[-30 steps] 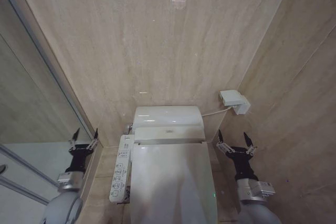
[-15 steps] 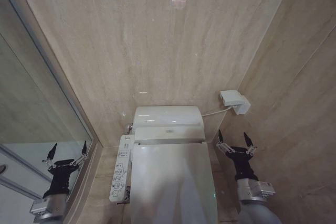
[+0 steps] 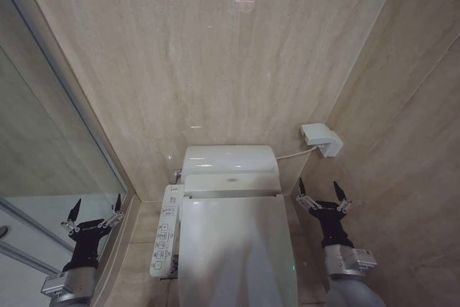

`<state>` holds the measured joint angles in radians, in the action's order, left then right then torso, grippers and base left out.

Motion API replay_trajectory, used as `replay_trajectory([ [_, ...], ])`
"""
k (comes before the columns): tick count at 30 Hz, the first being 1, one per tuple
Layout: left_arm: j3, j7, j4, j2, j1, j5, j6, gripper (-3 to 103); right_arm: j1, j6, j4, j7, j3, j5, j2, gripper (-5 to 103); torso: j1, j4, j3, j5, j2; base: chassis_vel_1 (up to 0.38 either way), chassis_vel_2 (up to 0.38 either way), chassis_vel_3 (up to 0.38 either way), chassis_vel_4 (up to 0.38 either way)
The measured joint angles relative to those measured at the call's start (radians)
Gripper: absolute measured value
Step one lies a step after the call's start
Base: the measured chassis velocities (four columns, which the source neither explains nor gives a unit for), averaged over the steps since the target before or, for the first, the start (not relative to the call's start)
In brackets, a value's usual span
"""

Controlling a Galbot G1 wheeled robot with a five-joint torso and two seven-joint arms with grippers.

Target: Open the toilet lid, clean the toilet bowl with a toilet brush, close the toilet lid, and flush.

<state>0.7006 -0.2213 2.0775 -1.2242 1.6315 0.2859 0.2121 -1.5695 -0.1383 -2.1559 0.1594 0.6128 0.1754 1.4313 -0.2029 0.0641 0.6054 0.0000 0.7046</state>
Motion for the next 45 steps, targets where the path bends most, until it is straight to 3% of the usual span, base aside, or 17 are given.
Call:
replay_trajectory([
  [21,-0.039,0.005,0.021,0.002,0.006,-0.068,0.013,100,0.000,0.000,0.000,0.000,0.000,0.000,0.000,100,0.000,-0.0001,0.000,0.0000,0.000,0.000,0.000,0.000,0.000],
  [45,-0.039,0.007,0.019,0.002,0.005,-0.071,0.010,100,0.000,0.000,0.000,0.000,0.000,0.000,0.000,100,-0.001,-0.0001,0.000,-0.0001,0.000,0.002,-0.002,-0.003,0.003],
])
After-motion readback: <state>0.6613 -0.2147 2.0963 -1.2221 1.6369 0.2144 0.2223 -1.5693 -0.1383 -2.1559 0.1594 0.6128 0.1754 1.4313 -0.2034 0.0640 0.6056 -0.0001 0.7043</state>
